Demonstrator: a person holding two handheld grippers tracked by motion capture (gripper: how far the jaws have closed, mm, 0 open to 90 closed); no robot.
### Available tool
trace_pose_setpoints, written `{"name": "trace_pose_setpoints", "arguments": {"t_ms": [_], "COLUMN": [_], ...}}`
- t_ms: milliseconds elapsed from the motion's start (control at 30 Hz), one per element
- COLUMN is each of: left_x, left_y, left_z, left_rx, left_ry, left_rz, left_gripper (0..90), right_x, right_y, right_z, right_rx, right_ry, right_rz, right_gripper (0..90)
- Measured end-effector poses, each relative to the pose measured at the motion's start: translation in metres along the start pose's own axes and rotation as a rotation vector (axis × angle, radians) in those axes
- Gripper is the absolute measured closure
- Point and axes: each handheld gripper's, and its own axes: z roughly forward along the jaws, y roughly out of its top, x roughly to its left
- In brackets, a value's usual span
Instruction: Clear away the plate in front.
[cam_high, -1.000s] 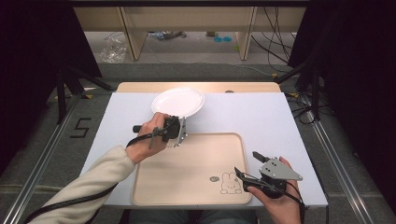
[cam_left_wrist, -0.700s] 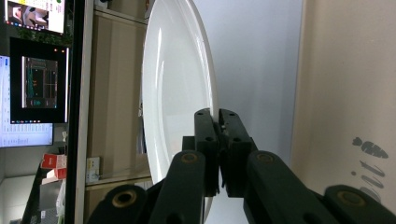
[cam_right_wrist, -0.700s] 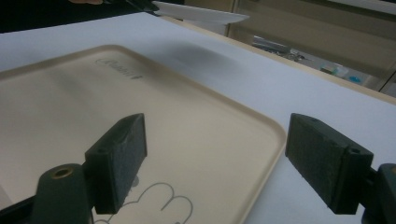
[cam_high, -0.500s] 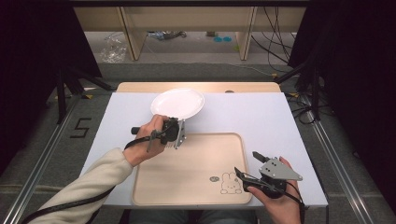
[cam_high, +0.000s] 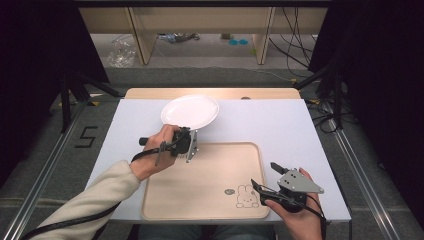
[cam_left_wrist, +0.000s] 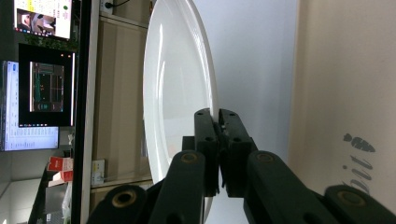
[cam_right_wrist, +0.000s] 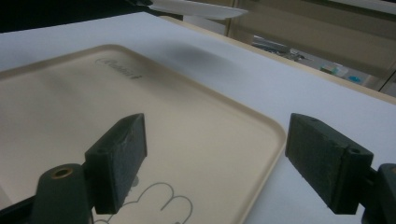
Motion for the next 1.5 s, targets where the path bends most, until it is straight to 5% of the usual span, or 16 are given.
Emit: {"name": "trace_pose_setpoints", "arguments": {"t_ms": [1500], "left_x": [-0.006], "left_y": [0.008], "left_z": [-0.029], "left_rx": [-0.039], "left_ry": [0.009], "left_rz": [-0.008], "left_gripper": [87.4], "right_x": [0.0], "right_y": [0.0], "right_z": [-0.001], "right_rx": [0.007], "right_ry": [0.003], "right_rz": [-0.001], "right_gripper": [21.7]}}
